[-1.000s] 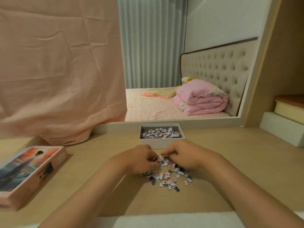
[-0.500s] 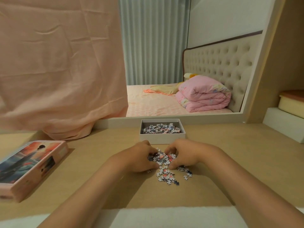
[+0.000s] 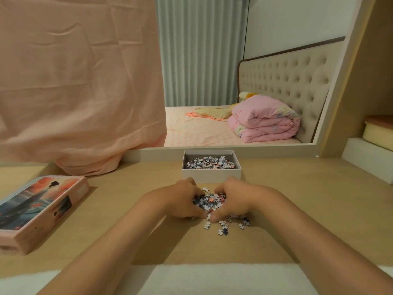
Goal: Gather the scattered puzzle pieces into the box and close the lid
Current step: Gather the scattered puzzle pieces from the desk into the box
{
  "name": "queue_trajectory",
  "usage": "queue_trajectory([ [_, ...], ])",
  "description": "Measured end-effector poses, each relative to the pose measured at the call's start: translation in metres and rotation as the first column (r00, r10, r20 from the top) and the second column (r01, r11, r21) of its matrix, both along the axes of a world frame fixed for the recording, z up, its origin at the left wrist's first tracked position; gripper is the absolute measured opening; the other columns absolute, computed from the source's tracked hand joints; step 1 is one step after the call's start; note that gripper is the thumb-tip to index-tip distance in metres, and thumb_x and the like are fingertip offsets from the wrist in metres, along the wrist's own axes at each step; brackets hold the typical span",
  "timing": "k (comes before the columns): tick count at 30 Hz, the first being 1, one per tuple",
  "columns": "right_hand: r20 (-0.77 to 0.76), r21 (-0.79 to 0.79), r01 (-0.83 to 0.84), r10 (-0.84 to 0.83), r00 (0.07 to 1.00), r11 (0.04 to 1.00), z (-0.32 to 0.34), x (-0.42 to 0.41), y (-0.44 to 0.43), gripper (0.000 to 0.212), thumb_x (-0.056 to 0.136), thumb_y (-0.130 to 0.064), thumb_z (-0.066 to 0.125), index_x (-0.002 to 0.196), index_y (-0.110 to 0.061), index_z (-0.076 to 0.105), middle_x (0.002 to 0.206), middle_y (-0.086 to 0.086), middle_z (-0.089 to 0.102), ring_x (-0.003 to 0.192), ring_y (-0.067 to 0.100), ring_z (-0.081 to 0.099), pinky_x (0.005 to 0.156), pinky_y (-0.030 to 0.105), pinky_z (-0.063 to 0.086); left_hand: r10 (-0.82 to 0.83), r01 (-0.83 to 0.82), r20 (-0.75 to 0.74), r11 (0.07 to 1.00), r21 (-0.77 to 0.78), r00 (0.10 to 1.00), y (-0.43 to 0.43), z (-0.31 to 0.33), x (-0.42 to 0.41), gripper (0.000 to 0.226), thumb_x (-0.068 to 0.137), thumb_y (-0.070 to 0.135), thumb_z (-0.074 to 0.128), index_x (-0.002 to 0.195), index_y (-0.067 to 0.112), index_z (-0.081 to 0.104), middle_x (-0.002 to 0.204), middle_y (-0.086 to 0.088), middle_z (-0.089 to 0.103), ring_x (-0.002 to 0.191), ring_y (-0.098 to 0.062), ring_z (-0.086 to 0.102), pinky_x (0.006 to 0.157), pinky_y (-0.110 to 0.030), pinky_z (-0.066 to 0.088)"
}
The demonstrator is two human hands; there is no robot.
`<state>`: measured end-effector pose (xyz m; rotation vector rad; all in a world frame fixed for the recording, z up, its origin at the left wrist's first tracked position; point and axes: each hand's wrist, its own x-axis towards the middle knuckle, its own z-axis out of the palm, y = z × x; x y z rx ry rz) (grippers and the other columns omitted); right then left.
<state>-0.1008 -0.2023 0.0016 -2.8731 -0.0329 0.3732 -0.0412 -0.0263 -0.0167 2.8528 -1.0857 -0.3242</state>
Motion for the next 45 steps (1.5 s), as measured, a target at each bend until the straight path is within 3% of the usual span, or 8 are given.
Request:
queue_trajectory([
  [12, 0.223, 0.258, 0.026, -0.086, 0.971, 0.966, -0.013, 0.008, -0.002, 0.013, 0.079, -0.027, 0.083, 0.088, -0.024, 0.074, 0.08, -0.011, 0.064, 0.071, 0.005, 0.057, 0.059, 0.017, 0.041, 0.047, -0.005, 0.105, 0.93, -0.368, 0.993, -0.006, -0.008, -0.001, 0.023, 0.085, 0.024, 0.072, 0.108, 0.02, 0.071, 0.097, 0.004, 0.065, 0.084, -0.012, 0.055, 0.071, -0.022, 0.04],
  [17, 0.201, 0.456, 0.079, -0.189, 0.961, 0.887, -0.013, 0.012, -0.007, 0.01, 0.078, -0.016, 0.084, 0.081, -0.016, 0.074, 0.071, -0.001, 0.072, 0.058, 0.013, 0.067, 0.057, 0.027, 0.057, 0.07, -0.067, -0.012, 0.882, -0.466, 0.997, -0.008, -0.002, 0.008, 0.014, 0.083, 0.026, 0.076, 0.094, 0.022, 0.068, 0.072, 0.016, 0.056, 0.064, -0.003, 0.049, 0.057, -0.013, 0.033],
  [22, 0.237, 0.625, 0.104, -0.314, 0.919, 0.774, 0.003, 0.024, -0.016, 0.011, 0.08, -0.009, 0.081, 0.088, -0.008, 0.073, 0.07, 0.005, 0.071, 0.055, 0.017, 0.067, 0.042, 0.017, 0.045, 0.063, -0.179, -0.204, 0.762, -0.622, 0.977, -0.015, 0.016, 0.032, 0.012, 0.083, 0.018, 0.077, 0.092, 0.012, 0.071, 0.083, -0.008, 0.068, 0.067, -0.02, 0.069, 0.072, -0.038, 0.06],
  [29, 0.328, 0.69, 0.085, -0.415, 0.849, 0.719, 0.02, 0.069, -0.019, 0.012, 0.076, -0.006, 0.084, 0.085, -0.009, 0.075, 0.077, 0.007, 0.07, 0.056, 0.021, 0.069, 0.063, 0.034, 0.062, 0.108, -0.214, -0.189, 0.629, -0.747, 0.976, -0.029, 0.029, 0.072, 0.009, 0.086, 0.012, 0.074, 0.093, 0.008, 0.071, 0.084, -0.023, 0.067, 0.062, -0.015, 0.063, 0.071, -0.036, 0.06],
  [33, 0.417, 0.62, 0.077, -0.412, 0.81, 0.78, 0.011, 0.09, -0.015, 0.008, 0.082, -0.008, 0.078, 0.087, -0.015, 0.076, 0.078, 0.003, 0.071, 0.052, 0.013, 0.064, 0.055, 0.026, 0.055, 0.152, -0.16, -0.08, 0.644, -0.748, 0.985, -0.032, 0.02, 0.089, 0.012, 0.086, 0.015, 0.072, 0.098, 0.016, 0.072, 0.084, -0.005, 0.072, 0.072, -0.014, 0.064, 0.076, -0.039, 0.057],
  [37, 0.466, 0.414, 0.031, -0.241, 0.851, 0.91, 0.002, 0.096, -0.016, 0.021, 0.094, -0.019, 0.065, 0.113, -0.021, 0.075, 0.097, -0.001, 0.075, 0.085, 0.013, 0.066, 0.076, 0.027, 0.048, 0.094, -0.118, -0.073, 0.725, -0.679, 0.993, -0.027, 0.012, 0.095, 0.032, 0.088, 0.012, 0.069, 0.12, 0.018, 0.067, 0.112, 0.001, 0.072, 0.102, -0.008, 0.066, 0.094, -0.036, 0.054],
  [41, 0.48, 0.377, 0.008, -0.203, 0.854, 0.926, 0.003, 0.09, -0.023, 0.023, 0.098, -0.021, 0.059, 0.115, -0.025, 0.074, 0.08, -0.01, 0.068, 0.076, 0.009, 0.062, 0.067, 0.024, 0.045, 0.12, -0.076, 0.034, 0.797, -0.6, 0.992, -0.023, 0.009, 0.092, 0.033, 0.094, 0.016, 0.062, 0.125, 0.025, 0.065, 0.123, 0.005, 0.067, 0.109, -0.009, 0.062, 0.097, -0.032, 0.05],
  [45, 0.451, 0.354, -0.021, -0.151, 0.88, 0.935, 0.005, 0.089, -0.028, 0.029, 0.101, -0.02, 0.052, 0.125, -0.024, 0.069, 0.103, -0.006, 0.071, 0.087, 0.01, 0.06, 0.078, 0.023, 0.042, 0.115, -0.022, 0.152, 0.862, -0.506, 0.982, -0.022, 0.008, 0.087, 0.03, 0.096, 0.026, 0.055, 0.124, 0.029, 0.066, 0.125, 0.007, 0.065, 0.112, -0.014, 0.059, 0.097, -0.032, 0.046],
])
